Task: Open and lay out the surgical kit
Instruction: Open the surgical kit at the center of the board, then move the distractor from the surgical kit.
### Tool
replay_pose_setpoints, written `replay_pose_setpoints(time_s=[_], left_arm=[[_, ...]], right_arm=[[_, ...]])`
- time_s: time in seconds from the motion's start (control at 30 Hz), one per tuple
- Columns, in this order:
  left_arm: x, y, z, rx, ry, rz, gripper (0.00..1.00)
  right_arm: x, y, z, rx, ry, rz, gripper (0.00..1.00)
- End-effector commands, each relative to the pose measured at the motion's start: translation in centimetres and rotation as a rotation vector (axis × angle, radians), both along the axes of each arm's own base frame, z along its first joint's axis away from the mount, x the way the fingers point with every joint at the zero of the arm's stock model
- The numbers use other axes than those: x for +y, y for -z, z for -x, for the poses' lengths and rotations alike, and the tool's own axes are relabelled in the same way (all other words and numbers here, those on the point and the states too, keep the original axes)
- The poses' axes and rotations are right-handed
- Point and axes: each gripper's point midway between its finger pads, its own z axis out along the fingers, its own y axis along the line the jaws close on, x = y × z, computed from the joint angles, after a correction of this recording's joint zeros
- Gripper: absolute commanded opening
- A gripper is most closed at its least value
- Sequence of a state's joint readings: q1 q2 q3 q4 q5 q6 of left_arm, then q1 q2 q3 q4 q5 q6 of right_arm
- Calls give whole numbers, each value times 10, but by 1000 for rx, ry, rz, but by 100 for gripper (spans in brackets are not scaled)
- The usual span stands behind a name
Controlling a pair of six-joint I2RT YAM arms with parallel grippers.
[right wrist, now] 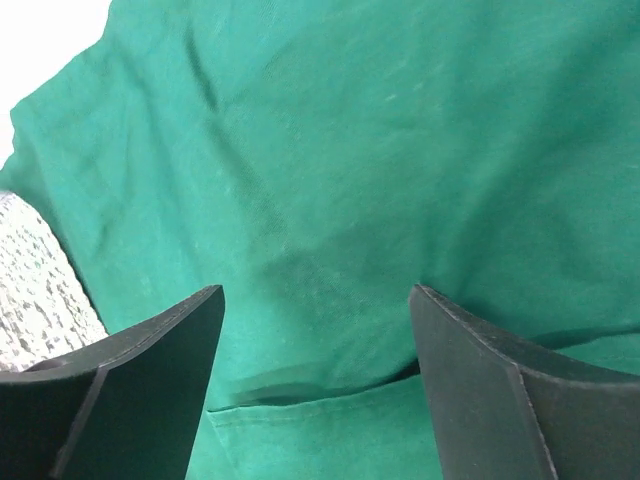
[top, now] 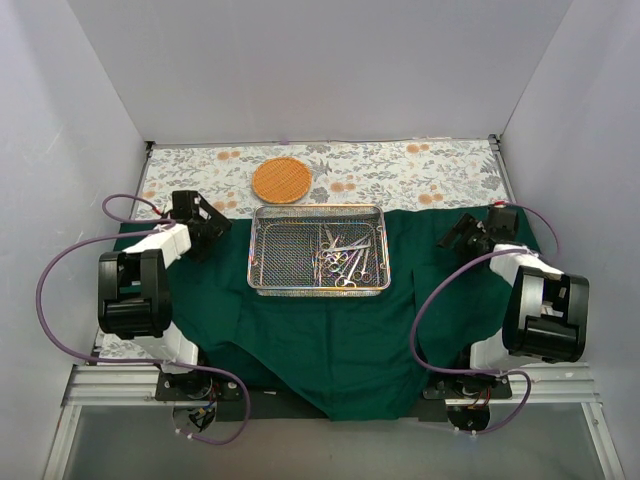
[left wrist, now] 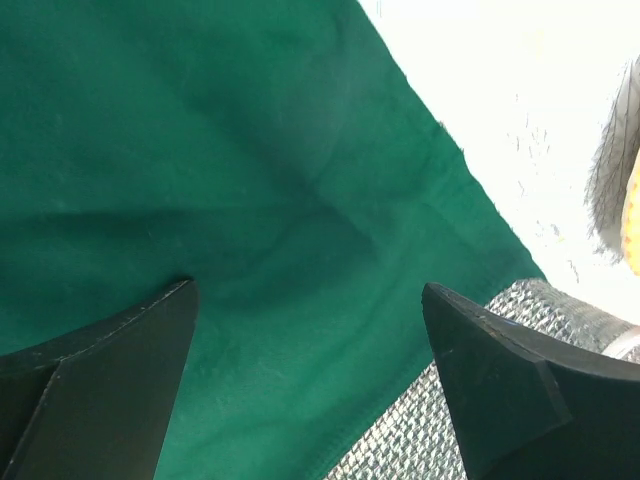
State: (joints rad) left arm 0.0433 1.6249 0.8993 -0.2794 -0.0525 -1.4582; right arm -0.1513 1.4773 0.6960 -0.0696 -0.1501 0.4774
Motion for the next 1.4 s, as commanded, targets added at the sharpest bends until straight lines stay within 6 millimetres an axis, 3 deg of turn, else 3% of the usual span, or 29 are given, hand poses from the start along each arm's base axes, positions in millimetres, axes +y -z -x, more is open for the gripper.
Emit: replay_pose_setpoints(time_s=[0.0, 0.1, 0.23, 0.33, 0.37, 0.6, 0.7, 0.73, 0.8, 0.83, 0.9, 1.07, 1.2, 1.37], left_arm=[[15, 15, 10, 78, -33, -21, 96], [30, 19, 16, 124, -79, -50, 96], [41, 10, 7, 104, -106, -42, 98], [29, -18, -24, 0, -61, 5, 98], [23, -40, -44, -66, -36, 5, 98], [-33, -98, -121, -272, 178, 54, 98], [-46, -88, -142, -283, 222, 114, 98], [-63, -82, -151, -281, 262, 123, 98], [-74, -84, -163, -304, 302, 139, 98], [-78, -93, -173, -335, 320, 141, 98], [-91, -92, -185, -367, 377, 131, 98], [-138, -118, -214, -502, 547, 106, 98], [-164, -94, -228, -488, 618, 116, 98], [-172, -59, -237, -407, 624, 115, 98]], right_arm=[[-33, 27, 34, 117, 155, 25, 85], [-48, 22, 35, 108, 208, 61, 88], [-50, -4, 26, 23, 190, 90, 89], [-37, -28, 16, -88, 125, 79, 91], [-30, -34, 14, -111, 99, 84, 91], [8, -70, 12, -260, -58, 94, 92], [22, -72, 14, -286, -116, 82, 92], [24, -71, 15, -286, -128, 82, 92], [33, -70, 16, -295, -170, 76, 91], [36, -70, 16, -297, -182, 73, 92], [44, -68, 16, -293, -216, 63, 91], [51, -65, 16, -287, -256, 65, 91], [51, -64, 17, -283, -263, 73, 91], [48, -61, 18, -271, -256, 88, 91]])
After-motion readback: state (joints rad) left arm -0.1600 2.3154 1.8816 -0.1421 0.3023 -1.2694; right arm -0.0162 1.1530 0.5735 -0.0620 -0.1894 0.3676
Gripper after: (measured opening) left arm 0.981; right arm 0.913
